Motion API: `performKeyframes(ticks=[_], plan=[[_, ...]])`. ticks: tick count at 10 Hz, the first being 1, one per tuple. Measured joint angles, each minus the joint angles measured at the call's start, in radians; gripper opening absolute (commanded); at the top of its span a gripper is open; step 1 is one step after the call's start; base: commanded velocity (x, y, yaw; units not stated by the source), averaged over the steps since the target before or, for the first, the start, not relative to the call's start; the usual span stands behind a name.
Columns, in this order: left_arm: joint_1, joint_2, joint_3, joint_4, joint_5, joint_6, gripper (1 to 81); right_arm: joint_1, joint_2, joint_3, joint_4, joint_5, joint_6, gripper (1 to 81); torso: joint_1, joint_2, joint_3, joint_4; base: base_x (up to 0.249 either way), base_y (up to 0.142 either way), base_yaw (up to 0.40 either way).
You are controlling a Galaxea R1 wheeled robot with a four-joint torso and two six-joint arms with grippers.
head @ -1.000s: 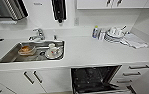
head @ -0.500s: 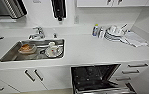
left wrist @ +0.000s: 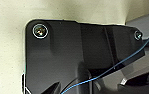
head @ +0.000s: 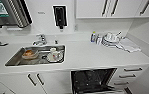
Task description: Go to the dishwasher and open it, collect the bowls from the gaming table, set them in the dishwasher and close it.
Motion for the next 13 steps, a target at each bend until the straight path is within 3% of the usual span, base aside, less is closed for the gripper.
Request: performKeyframes(ticks=[6,12,13], plan=[[0.019,0.008,-0.009,0.0,0.006,0.006,81.1,-0.024,0.003,-0.002,-0.001,-0.004,0.0,81.1,-0.135,0.203,0.198,-0.034,0.0,0.0,0.0],[0.021,0.03,-0.045,0.0,0.006,0.007,81.1,-0.031,0.019,-0.01,0.0,-0.024,-0.005,81.1,-0.262,0.399,0.216,-0.035,0.0,0.0,0.0],[0.02,0.041,-0.07,0.0,0.006,0.007,81.1,-0.045,0.023,-0.014,0.006,-0.024,-0.034,81.1,-0.286,0.436,0.216,-0.035,0.0,0.0,0.0]])
